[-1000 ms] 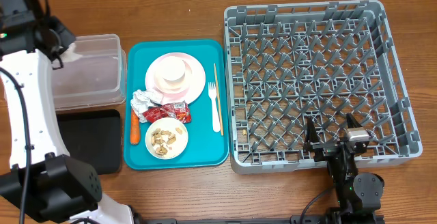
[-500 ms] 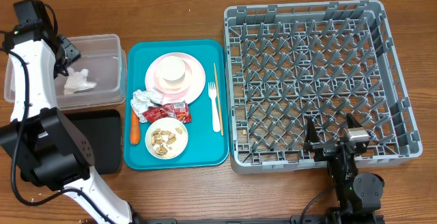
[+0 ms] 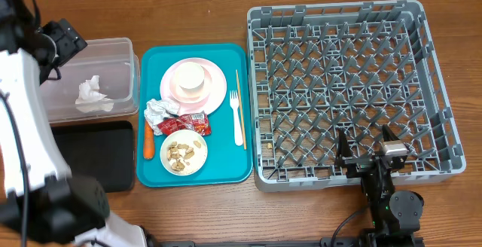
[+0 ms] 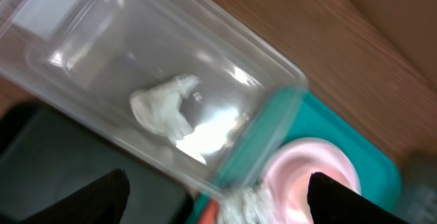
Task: Sort waste into correct bins and load items into the dishwasher
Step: 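Carry the napkin with the left gripper and drop it into the clear bin, then reach the left gripper to the crumpled napkin near the plate and grasp it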
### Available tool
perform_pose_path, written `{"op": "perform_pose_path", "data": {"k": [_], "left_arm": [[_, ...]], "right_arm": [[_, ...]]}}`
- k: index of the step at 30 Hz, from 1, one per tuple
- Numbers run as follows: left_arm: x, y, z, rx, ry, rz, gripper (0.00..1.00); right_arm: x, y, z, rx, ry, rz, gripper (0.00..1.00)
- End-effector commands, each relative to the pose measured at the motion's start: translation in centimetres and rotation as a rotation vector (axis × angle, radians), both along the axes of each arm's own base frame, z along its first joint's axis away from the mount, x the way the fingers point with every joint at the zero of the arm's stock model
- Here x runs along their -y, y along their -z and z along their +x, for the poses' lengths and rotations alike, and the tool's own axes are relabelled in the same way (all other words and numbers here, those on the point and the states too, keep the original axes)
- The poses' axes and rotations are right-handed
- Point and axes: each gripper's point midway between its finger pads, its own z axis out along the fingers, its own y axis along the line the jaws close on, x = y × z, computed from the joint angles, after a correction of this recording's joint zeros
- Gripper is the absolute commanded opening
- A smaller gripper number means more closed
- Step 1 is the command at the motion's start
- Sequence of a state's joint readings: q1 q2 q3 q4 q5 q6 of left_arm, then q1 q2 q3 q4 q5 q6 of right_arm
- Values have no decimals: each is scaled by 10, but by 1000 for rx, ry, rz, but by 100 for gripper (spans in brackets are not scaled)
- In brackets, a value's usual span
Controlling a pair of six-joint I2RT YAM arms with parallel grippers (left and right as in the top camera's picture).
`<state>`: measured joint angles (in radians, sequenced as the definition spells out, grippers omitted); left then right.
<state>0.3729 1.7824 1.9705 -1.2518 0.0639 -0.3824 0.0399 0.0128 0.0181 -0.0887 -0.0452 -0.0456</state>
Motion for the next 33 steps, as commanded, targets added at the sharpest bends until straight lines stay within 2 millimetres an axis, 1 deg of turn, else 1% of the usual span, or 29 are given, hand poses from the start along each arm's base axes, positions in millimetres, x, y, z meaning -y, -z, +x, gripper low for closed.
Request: {"op": "perform_pose_path", "data": {"k": [1,5,7,10,12,14,17,18,20,21,24,28,33], "left_arm": [[49,-27,-24,28,118,-129,86],[72,-12,-60,-136,136,-168,85],[79,-3,-71,-207,149,-159,85],[87,8,-81,-289,174,-115,85],[99,15,-85,-328,213,-106,84],[121,30,-91,-393,280,-93,85],[136,42,-95,-435,321,-94,85],[138,46,-96,-445,329,-90,82],[140,56,-99,-473,320,-77,81],[139,65,-103,-505,299,-62,82],[138,80,-110,-552,268,-51,80],[146,98,-108,-556,286,-47,79],[157,109,-100,-527,297,-35,78]], "right_arm": [[0,1,0,5,1,-4,100],[0,1,0,5,1,-4,100],[0,1,0,5,1,-4,100],[0,1,0,5,1,-4,100],[0,1,0,5,1,-4,100],[0,1,0,5,1,-4,100],[0,1,0,5,1,-4,100],[0,1,0,5,1,-4,100],[0,1,0,5,1,-4,100],[0,1,0,5,1,-4,100],[0,1,0,5,1,-4,100],[0,1,0,5,1,-4,100],[0,1,0,5,0,-4,100]]}}
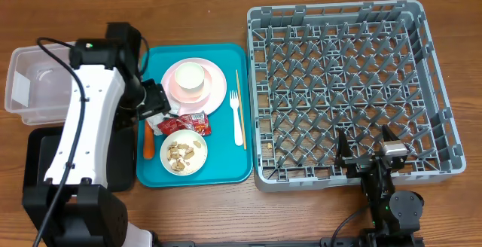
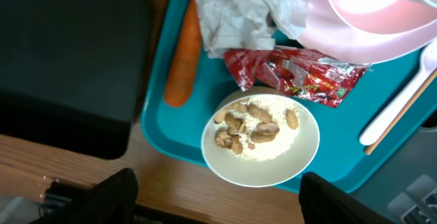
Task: Sort waste into correct bins and load items into the dishwasher
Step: 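Reach the left gripper to the crumpled napkin near the plate and grasp it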
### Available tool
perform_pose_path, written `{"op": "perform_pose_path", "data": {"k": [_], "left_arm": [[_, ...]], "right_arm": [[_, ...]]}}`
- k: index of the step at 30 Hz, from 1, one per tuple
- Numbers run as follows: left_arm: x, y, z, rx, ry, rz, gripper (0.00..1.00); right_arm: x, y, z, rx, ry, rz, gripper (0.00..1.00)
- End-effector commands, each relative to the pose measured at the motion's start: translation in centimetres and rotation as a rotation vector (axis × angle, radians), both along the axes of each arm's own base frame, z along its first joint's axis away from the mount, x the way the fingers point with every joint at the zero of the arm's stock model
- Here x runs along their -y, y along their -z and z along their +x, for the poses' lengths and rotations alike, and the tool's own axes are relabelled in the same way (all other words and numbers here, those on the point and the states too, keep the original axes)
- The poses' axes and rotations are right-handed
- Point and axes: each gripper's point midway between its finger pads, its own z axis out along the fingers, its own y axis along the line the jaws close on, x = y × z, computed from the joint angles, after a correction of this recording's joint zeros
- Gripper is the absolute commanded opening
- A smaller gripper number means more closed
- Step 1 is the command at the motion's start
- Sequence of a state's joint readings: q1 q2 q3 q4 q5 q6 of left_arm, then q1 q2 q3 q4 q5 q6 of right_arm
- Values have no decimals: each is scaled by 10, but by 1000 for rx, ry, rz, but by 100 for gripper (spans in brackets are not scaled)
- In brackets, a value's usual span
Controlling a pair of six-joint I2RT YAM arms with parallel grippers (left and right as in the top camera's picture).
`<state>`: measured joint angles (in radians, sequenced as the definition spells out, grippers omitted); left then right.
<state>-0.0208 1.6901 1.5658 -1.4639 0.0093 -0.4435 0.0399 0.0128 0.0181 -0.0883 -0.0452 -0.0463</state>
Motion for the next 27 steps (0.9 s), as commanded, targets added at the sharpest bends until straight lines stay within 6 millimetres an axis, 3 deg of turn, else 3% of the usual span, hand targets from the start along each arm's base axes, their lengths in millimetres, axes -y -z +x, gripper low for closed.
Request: {"op": "perform_pose_path", "data": {"k": [1,11,27], "left_arm": [[6,6,3,8,-4,22,78],[-15,9,9,49,-101,210,78],[-14,79,41,202,-56,202,79]], "right_arm": [[0,2,0,5,0,-3,100],[0,2,0,5,0,-3,100],[0,2,0,5,0,-3,100]]}}
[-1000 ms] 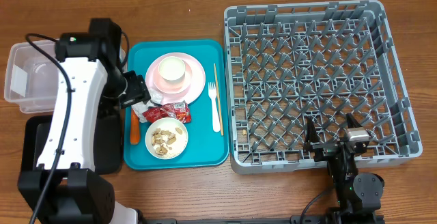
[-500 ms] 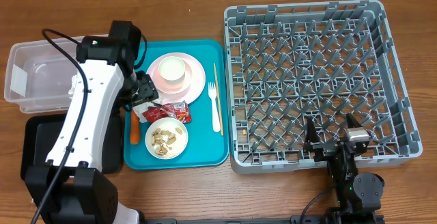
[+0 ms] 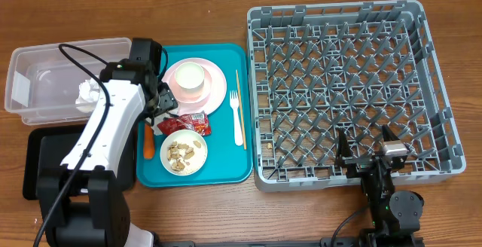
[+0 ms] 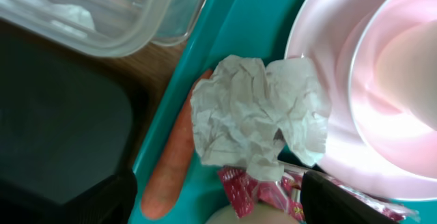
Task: Sort waste into correct bins and load items into the dishwasher
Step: 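Reach the left gripper to the crumpled napkin near the plate and grasp it, then move the napkin with the left gripper and release it into the clear bin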
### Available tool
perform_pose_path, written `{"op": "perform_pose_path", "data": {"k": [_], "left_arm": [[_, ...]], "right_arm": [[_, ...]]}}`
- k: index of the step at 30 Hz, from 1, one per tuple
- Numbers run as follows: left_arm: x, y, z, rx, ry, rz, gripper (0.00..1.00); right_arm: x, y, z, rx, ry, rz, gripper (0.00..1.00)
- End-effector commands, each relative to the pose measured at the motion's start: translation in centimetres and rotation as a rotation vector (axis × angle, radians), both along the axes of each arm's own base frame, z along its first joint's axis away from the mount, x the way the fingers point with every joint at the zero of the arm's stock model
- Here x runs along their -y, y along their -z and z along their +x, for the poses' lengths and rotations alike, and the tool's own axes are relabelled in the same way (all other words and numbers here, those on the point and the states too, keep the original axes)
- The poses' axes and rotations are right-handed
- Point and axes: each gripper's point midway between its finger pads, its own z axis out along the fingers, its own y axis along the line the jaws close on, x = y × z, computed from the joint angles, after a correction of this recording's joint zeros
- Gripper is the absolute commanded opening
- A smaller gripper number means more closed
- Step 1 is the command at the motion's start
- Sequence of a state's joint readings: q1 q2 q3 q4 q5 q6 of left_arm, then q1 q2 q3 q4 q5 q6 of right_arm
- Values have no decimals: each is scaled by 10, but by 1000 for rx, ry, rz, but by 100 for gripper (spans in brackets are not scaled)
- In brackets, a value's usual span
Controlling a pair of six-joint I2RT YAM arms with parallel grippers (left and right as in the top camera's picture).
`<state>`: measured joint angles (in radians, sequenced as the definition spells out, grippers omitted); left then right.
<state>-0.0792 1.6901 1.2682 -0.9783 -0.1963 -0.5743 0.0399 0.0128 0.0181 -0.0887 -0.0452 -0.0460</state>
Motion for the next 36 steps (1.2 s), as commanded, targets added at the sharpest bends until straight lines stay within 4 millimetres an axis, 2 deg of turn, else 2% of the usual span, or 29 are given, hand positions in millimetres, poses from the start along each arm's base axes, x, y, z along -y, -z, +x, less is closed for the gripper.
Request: {"op": "perform_pose_path", "data": {"k": [1,5,16,20,26,33,36], "left_arm": [[0,15,-2,-4,36,21,79],[2,25,5,37,57,19,78],[6,35,21,118,108,25,77],[11,43,21,133,128,25,76],[12,44,22,141,131,25,70],[12,44,28,160,131,28,71],[13,51,29,149,133,29,71]], "right_arm": [[0,1,0,5,0,-3,100],[0,1,0,5,0,-3,100],[0,1,0,5,0,-3,100],[0,1,0,5,0,-3,100],[0,1,0,5,0,-3,100],[0,1,0,5,0,-3,100],[0,1,0,5,0,-3,100]]}}
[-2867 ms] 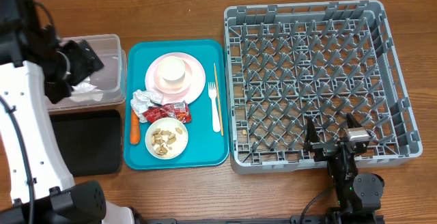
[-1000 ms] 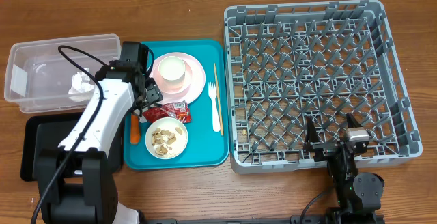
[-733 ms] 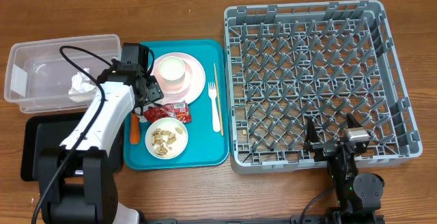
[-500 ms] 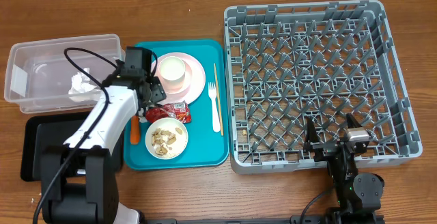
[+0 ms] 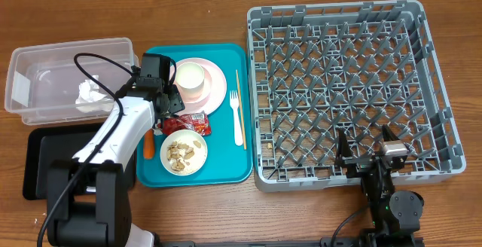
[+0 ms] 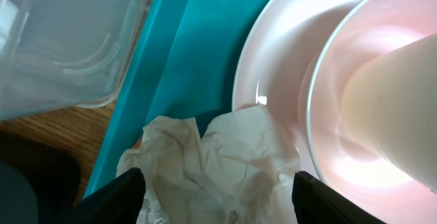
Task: Sort waste into correct bins and load items into the dishwasher
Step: 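Move the napkin with the left gripper and release it into the clear bin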
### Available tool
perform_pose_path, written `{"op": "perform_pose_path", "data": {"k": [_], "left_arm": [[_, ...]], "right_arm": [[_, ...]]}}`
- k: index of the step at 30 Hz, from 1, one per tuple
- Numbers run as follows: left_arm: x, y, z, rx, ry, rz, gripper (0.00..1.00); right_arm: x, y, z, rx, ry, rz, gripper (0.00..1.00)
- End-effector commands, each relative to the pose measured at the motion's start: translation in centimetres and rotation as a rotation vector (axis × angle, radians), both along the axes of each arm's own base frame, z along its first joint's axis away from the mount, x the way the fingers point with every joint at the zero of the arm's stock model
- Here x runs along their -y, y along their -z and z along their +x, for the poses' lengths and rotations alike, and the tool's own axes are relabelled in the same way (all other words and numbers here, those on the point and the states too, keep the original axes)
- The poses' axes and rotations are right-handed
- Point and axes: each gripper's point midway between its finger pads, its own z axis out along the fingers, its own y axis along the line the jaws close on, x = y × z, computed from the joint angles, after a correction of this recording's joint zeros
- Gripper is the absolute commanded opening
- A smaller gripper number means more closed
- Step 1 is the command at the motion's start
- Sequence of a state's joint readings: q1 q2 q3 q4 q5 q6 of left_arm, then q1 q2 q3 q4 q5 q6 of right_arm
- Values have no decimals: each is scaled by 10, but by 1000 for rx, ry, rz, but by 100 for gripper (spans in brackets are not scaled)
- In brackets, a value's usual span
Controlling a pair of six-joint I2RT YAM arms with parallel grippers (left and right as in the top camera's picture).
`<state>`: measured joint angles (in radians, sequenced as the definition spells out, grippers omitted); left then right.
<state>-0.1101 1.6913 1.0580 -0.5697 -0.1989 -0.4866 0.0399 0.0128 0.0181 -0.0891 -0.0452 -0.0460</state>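
Observation:
A crumpled white napkin [image 6: 212, 162] lies on the teal tray [image 5: 226, 168], against the pink plate [image 5: 218, 89] that carries a pale cup [image 5: 190, 76]. My left gripper [image 6: 218, 186] is open and low over the napkin, one finger on each side of it; in the overhead view the left gripper [image 5: 164, 108] hides the napkin. A red wrapper [image 5: 190, 120], a carrot [image 5: 148, 147], a bowl of food scraps [image 5: 183, 153], a white fork [image 5: 237, 115] and a chopstick [image 5: 242, 89] share the tray. My right gripper [image 5: 367, 150] rests open at the rack's front edge.
The grey dish rack [image 5: 346, 81] fills the right side. A clear bin [image 5: 45, 77] holding a white tissue [image 5: 90, 95] stands left of the tray, its corner [image 6: 68, 60] close to my left gripper. A black bin [image 5: 38, 164] lies in front of it.
My left gripper has come lower and closer to the crumpled napkin, whose folds now fill the space between its open fingers. The right arm has not moved.
My left gripper was open over the clear bin, where a white tissue lay. Then it hung above the tray over the bowl, wrapper and carrot. Then it was above the crumpled napkin beside the pink plate, and now it straddles that napkin low down.

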Motion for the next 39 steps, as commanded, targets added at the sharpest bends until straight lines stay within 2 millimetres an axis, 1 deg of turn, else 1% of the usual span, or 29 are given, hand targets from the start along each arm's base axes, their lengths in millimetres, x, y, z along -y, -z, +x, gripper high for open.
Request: {"op": "perform_pose_path", "data": {"k": [1,5,8,10,12,16,18,19,21,24,27,30,35,38,39], "left_arm": [[-1,14,-3,-37,17,25,70],[-1,22,-3,-54,21,28,64],[-1,23,-2,-56,35,33,62],[-1,23,-2,-56,35,33,59],[-1,23,-2,-55,36,33,50],[-1,18,0,-52,61,41,18],[-1,14,0,-53,67,44,8],[-1,11,0,-53,67,44,4],[-1,2,1,-43,66,44,4],[0,-17,4,-3,66,40,4],[0,-43,9,67,64,34,4],[0,-74,10,153,63,27,4],[-4,-119,6,277,50,25,4],[-17,-142,1,342,10,61,4],[-24,-150,0,367,-12,78,4]], "right_arm": [[0,1,0,6,0,-3,100],[0,1,0,6,0,-3,100],[0,1,0,6,0,-3,100],[0,1,0,6,1,-3,100],[0,1,0,6,0,-3,100],[0,1,0,6,0,-3,100],[0,1,0,6,0,-3,100],[0,1,0,6,0,-3,100],[0,1,0,6,0,-3,100],[0,1,0,6,0,-3,100],[0,1,0,6,0,-3,100],[0,1,0,6,0,-3,100],[0,1,0,6,0,-3,100],[0,1,0,6,0,-3,100],[0,1,0,6,1,-3,100]]}}
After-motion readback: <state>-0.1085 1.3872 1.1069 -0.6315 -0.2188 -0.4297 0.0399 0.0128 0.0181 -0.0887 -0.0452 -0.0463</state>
